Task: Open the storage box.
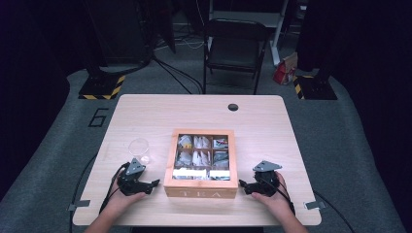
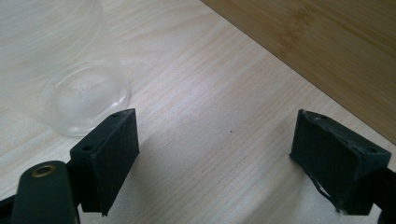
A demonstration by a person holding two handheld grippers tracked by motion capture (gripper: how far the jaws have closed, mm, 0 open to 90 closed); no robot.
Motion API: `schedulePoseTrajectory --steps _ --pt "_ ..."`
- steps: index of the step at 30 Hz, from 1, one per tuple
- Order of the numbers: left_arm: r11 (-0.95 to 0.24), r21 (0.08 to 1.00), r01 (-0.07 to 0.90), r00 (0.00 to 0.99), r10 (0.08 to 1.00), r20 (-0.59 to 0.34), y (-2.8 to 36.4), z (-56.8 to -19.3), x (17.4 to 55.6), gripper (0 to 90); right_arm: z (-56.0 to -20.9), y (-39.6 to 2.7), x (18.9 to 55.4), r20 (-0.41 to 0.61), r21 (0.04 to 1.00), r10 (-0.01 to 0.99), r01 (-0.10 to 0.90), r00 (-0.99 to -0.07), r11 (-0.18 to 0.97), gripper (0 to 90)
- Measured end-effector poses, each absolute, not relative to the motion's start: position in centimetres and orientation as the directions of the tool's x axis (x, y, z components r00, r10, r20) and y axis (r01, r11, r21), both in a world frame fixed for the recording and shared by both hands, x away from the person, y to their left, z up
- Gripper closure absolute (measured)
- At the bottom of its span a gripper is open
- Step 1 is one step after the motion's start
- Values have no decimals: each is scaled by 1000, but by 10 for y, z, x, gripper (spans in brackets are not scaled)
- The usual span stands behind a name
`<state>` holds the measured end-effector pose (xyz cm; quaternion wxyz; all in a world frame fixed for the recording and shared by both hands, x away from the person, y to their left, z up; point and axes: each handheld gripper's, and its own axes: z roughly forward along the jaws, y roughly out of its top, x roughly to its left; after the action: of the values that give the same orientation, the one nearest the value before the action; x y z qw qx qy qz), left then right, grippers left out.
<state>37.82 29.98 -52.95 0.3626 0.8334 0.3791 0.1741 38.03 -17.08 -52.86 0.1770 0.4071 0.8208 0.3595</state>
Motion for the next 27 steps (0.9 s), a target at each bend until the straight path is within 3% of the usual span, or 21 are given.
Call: schedulePoseTrajectory --steps 17,27 --pt "-444 738 509 651 759 9 300 -530 377 154 -529 -171 380 3 735 796 541 -605 409 135" --pt "-446 736 509 647 762 14 300 -529 377 164 -528 -173 380 7 742 800 539 -600 399 202"
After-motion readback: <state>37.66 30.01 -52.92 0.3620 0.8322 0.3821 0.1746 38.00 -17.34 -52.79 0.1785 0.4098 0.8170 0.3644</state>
